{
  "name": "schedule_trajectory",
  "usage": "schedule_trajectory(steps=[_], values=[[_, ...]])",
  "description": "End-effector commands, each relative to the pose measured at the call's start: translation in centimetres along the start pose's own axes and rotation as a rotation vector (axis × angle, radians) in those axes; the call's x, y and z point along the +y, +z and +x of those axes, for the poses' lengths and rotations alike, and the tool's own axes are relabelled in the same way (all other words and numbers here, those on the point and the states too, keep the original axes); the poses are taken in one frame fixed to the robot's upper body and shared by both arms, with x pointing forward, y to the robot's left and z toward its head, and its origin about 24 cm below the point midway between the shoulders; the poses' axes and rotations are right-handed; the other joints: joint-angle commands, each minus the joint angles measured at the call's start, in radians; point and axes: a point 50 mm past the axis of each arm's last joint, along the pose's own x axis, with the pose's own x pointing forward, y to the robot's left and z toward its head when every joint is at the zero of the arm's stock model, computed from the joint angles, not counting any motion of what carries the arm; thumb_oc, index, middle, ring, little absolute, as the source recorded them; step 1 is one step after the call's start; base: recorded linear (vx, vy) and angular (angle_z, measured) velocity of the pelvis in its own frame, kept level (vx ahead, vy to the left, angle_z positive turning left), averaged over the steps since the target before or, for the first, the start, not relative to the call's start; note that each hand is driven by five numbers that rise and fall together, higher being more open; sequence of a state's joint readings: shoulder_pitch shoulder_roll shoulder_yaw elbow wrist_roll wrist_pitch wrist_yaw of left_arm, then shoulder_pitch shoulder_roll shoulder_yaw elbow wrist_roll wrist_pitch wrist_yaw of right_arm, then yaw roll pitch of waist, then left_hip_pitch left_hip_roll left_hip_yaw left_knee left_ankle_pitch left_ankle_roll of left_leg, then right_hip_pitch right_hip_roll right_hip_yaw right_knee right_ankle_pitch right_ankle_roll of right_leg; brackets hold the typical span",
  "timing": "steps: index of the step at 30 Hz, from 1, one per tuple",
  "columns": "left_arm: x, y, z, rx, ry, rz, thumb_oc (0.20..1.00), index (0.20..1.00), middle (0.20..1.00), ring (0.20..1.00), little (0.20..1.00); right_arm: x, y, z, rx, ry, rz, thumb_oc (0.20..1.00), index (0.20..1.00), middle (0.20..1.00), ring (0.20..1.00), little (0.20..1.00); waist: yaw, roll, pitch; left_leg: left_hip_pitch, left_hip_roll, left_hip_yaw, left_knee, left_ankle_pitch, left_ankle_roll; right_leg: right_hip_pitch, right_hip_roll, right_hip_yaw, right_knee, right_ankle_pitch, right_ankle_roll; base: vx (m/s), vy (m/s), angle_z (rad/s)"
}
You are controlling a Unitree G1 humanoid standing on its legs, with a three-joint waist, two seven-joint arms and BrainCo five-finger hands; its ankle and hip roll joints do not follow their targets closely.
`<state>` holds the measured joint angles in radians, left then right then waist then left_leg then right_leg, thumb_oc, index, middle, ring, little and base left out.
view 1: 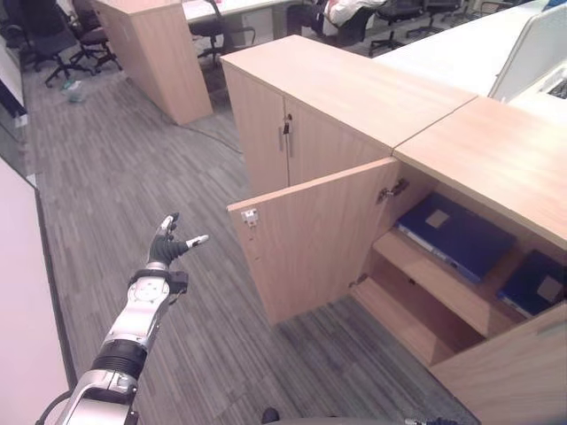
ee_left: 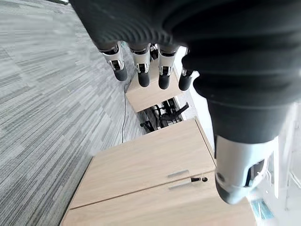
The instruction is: Put the empty folder in the office cabinet
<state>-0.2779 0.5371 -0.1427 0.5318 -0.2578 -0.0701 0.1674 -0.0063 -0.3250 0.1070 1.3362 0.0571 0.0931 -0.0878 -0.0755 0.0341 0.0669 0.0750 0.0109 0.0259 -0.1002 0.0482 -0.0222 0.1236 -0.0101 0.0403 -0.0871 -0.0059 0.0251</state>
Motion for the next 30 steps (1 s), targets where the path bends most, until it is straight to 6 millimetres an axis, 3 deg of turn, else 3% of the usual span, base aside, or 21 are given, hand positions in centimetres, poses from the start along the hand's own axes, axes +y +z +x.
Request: schedule_trajectory(steps=[1,7,15,20,27,30], values=[[0.3,3.1,1.5,-0.111,-0.008,-0.005,1.0,1.0,1.0,1.0,1.0,-0.2,-1.2,0.0,0.043,-0.011,-0.024,1.0,1.0,1.0,1.0,1.0,-0.003,-0.035,-0.046,-0.053,-0.015,-0.002,0.013,-0.052,0.004,-0.071,-0.103,-0.023,0.061,-0.011,0.113,0.02,0.073,-0.23],[-3.9,4.7,1.9,-0.153,-0.189,0.015,1.0,1.0,1.0,1.0,1.0,0.1,-1.0,0.0,0.049,0.004,-0.041,1.0,1.0,1.0,1.0,1.0,-0.023,-0.043,-0.055,-0.044,-0.031,0.02,0.013,-0.07,0.021,-0.081,-0.124,-0.011,0.067,-0.001,0.133,0.02,0.069,-0.11],[-5.6,6.1,3.3,-0.157,-0.224,0.076,1.0,1.0,1.0,1.0,1.0,0.3,0.2,0.0,0.011,0.007,-0.066,1.0,1.0,1.0,1.0,1.0,-0.039,-0.05,-0.058,-0.035,-0.035,0.041,0.013,-0.082,0.03,-0.094,-0.132,0.006,0.074,0.008,0.146,0.01,0.022,-0.05],[-4.2,7.8,5.6,-0.138,-0.118,0.257,1.0,1.0,1.0,1.0,1.0,0.3,1.0,0.0,-0.011,-0.002,-0.072,1.0,1.0,1.0,1.0,1.0,-0.059,-0.051,-0.063,-0.027,-0.034,0.068,0.013,-0.09,0.033,-0.105,-0.132,0.023,0.072,0.019,0.155,0.01,0.02,-0.13],[0.0,8.0,7.3,-0.014,0.044,0.318,1.0,1.0,1.0,1.0,1.0,0.1,1.1,0.0,-0.018,-0.013,-0.066,1.0,1.0,1.0,1.0,1.0,-0.09,-0.049,-0.064,-0.011,-0.031,0.112,0.013,-0.103,0.039,-0.126,-0.13,0.05,0.083,0.031,0.169,0.01,0.031,-0.19],[0.8,8.2,7.5,0.006,0.069,0.308,1.0,1.0,1.0,1.0,1.0,0.0,0.9,0.0,-0.006,-0.014,-0.07,1.0,1.0,1.0,1.0,1.0,-0.098,-0.05,-0.066,-0.005,-0.029,0.129,0.013,-0.107,0.041,-0.13,-0.13,0.054,0.084,0.034,0.173,0.01,0.033,-0.23]])
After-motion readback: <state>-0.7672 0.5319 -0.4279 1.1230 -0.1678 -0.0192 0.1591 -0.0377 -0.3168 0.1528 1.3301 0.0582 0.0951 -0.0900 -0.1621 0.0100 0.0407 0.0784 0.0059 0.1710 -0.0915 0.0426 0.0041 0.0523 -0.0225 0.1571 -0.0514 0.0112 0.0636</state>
